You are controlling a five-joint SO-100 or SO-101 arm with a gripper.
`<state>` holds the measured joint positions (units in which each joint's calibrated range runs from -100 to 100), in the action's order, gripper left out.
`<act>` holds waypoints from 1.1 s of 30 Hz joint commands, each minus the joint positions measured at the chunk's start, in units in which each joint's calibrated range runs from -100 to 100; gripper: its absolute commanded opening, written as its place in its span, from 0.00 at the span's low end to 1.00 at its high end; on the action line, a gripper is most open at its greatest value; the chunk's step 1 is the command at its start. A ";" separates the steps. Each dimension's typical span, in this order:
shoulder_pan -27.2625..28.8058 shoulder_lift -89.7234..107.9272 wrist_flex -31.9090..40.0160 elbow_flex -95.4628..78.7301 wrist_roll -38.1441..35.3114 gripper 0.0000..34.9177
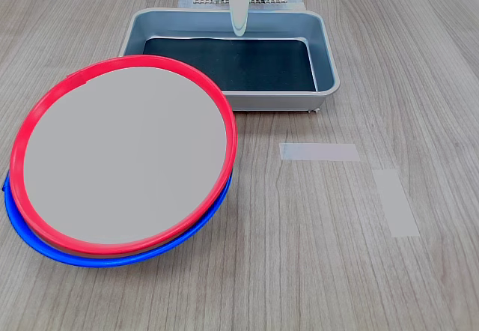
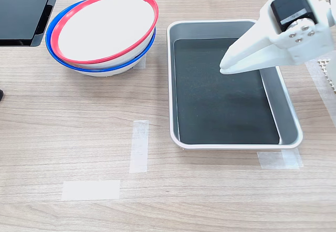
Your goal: Lift the stacked dish and set it down on the table.
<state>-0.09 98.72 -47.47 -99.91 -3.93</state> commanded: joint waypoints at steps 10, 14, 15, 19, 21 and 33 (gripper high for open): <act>3.90 -8.44 8.47 3.46 -1.47 0.19; 7.19 -17.57 11.36 9.92 -2.78 0.23; 7.85 -20.90 11.44 12.56 -3.22 0.25; 9.64 -34.54 10.95 24.58 -2.59 0.33; 10.39 -42.73 9.87 31.50 -1.76 0.36; 15.95 -79.32 5.33 62.63 -0.29 0.55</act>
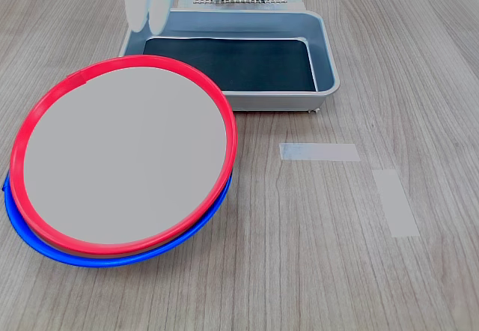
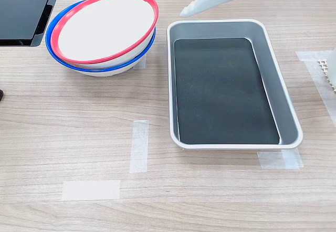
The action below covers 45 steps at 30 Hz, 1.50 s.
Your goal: Lift the stacked dish and set it down on the table.
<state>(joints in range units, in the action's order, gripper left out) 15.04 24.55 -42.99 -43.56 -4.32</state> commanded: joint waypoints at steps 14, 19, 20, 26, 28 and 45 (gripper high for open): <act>0.81 -17.43 3.98 15.56 -0.83 0.52; -0.31 -18.45 4.73 16.20 -1.81 0.50; -0.41 -18.62 4.89 16.02 -2.05 0.50; -1.07 -20.76 7.70 16.02 -3.96 0.31; -1.16 -20.93 8.03 15.93 -4.30 0.24; -3.04 -10.35 9.60 12.56 -6.01 0.00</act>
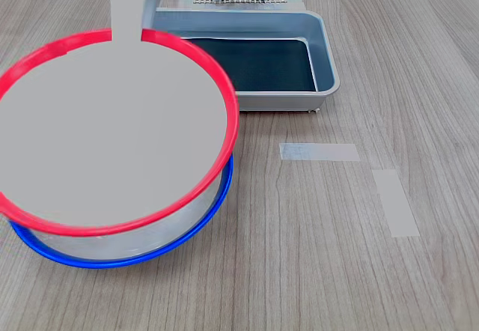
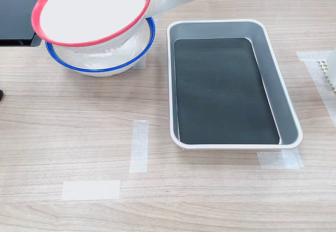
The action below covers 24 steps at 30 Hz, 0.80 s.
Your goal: Lift the stacked dish and set it down on the table.
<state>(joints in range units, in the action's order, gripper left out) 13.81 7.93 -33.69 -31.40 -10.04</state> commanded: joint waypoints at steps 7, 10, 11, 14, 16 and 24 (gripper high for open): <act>-11.31 9.00 -9.36 5.68 0.44 0.00; -15.55 8.32 -10.76 6.04 1.12 0.00; -16.96 7.64 -11.34 6.23 1.27 0.00; -20.35 5.25 -12.66 7.96 1.86 0.00; -22.23 3.46 -13.24 9.50 2.34 0.00; -27.50 -7.89 -10.43 15.15 3.27 0.00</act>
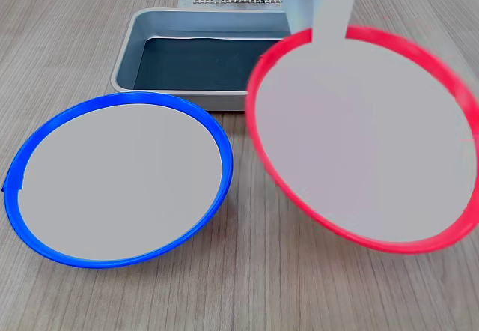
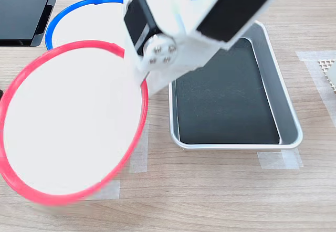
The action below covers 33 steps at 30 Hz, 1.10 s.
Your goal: Lift the stacked dish and set it down on the table.
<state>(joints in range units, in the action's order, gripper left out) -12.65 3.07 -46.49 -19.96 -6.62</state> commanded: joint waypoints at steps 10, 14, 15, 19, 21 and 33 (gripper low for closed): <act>-1.32 -10.53 8.48 3.71 -1.76 0.00; -1.23 -10.96 8.89 3.08 -2.20 0.01; -1.04 -10.70 8.81 2.80 -2.30 0.01; 0.37 -8.14 7.08 0.80 -2.98 0.02; 1.31 -6.44 7.08 -1.57 -3.27 0.15; 6.77 7.04 4.27 -12.22 -6.45 0.38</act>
<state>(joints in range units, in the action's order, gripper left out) -7.17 2.90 -38.91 -31.49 -12.38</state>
